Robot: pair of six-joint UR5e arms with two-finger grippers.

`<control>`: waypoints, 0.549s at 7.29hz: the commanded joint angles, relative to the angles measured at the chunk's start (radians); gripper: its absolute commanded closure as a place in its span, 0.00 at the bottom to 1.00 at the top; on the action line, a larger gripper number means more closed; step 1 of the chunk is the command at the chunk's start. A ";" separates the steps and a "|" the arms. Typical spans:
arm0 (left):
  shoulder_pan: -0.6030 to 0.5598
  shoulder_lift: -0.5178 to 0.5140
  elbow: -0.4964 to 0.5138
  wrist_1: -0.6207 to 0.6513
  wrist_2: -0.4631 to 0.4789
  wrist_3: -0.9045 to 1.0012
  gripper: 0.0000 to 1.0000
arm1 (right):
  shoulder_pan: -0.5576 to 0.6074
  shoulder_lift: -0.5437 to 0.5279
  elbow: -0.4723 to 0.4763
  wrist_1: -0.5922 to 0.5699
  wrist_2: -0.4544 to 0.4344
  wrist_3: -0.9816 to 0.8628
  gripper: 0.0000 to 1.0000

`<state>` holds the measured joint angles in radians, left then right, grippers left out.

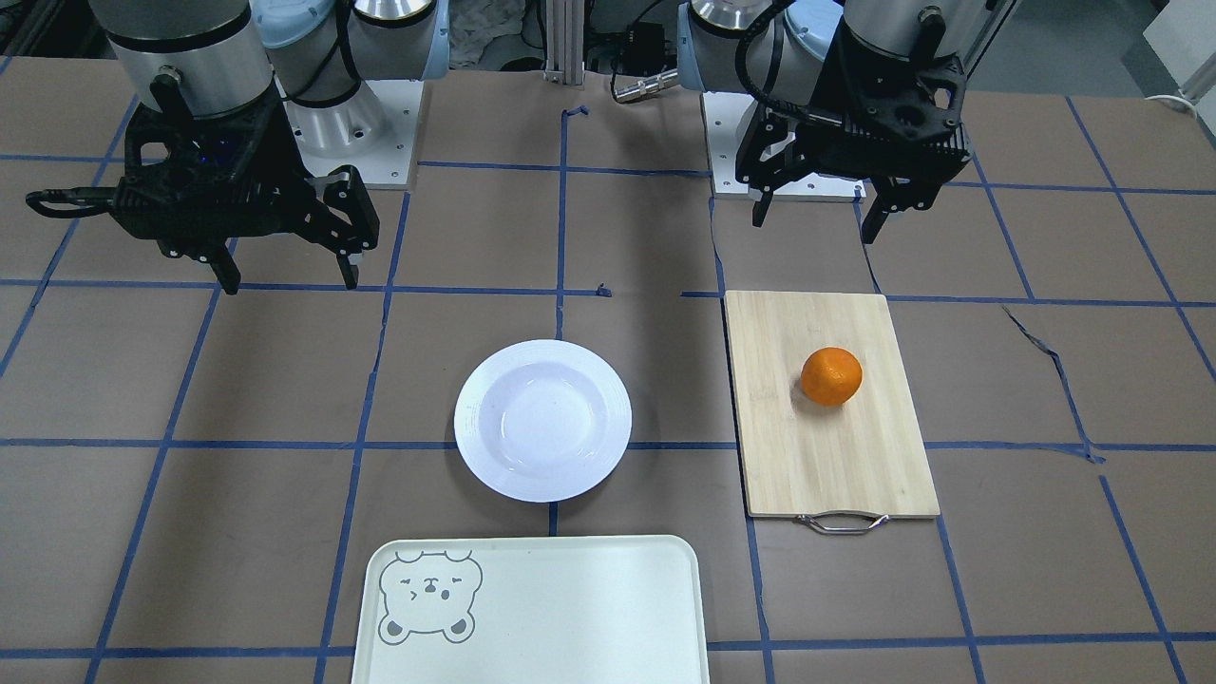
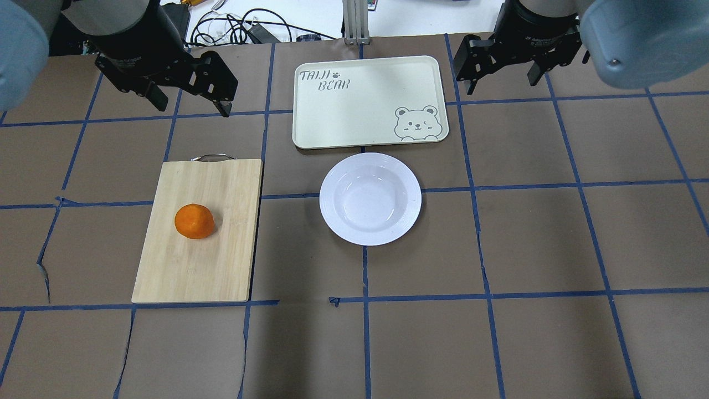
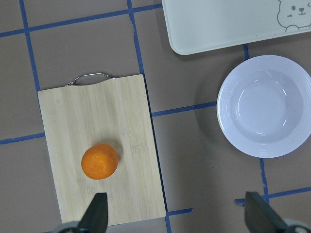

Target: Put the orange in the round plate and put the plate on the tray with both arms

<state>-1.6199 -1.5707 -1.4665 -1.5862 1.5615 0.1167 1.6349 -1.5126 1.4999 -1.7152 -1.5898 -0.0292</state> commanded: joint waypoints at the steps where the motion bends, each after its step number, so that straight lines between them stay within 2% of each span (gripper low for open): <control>1: 0.000 0.001 0.000 0.000 0.003 0.000 0.00 | -0.009 -0.001 0.000 0.009 0.001 0.008 0.00; 4: 0.000 -0.002 0.003 0.002 -0.006 0.000 0.00 | -0.009 -0.003 0.000 0.011 0.001 0.008 0.00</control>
<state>-1.6199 -1.5713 -1.4640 -1.5858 1.5605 0.1166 1.6265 -1.5152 1.5002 -1.7052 -1.5892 -0.0218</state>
